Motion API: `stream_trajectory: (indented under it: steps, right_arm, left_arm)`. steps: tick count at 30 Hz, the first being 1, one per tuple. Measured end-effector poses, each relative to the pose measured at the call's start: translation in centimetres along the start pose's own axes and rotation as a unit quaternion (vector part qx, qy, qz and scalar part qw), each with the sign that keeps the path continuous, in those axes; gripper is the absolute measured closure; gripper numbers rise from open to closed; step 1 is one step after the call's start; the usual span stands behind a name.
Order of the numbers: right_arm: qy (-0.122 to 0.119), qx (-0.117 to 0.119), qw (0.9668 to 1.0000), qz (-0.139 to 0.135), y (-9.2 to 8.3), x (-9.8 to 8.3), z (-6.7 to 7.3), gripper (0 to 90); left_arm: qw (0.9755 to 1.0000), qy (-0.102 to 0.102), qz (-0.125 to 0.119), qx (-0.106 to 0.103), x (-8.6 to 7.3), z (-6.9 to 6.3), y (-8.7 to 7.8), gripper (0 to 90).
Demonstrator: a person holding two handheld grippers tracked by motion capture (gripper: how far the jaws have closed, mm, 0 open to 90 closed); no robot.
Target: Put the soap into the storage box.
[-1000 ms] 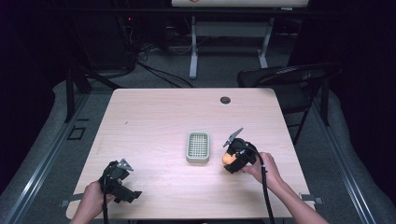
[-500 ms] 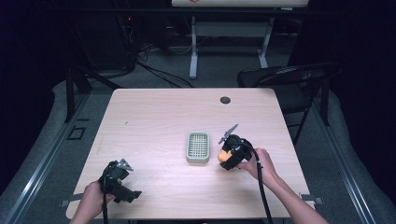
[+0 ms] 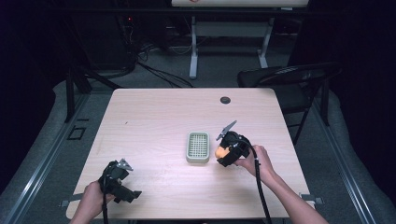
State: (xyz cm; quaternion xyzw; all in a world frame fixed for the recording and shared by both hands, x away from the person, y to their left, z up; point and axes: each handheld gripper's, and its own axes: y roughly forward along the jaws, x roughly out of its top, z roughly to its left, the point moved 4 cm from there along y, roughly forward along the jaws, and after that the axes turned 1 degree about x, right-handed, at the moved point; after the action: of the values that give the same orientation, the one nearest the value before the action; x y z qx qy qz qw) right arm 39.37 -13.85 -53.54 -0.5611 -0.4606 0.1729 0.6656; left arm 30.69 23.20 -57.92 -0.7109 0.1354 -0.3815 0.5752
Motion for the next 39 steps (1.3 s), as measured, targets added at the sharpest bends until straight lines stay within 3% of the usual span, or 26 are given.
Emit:
stream_trajectory:
  steps: [26,39]
  right_arm:
    - [0.0,0.002,0.9998,-0.019,-0.4,2.1,-0.4,25.0]
    - [-0.006,0.006,0.9999,-0.013,-0.1,3.5,-0.4,25.0]
  left_arm:
    - [1.0,0.001,-0.002,-0.001,0.1,0.0,0.0,0.2]
    - [1.0,0.004,0.0,-0.003,0.5,0.0,0.3,0.2]
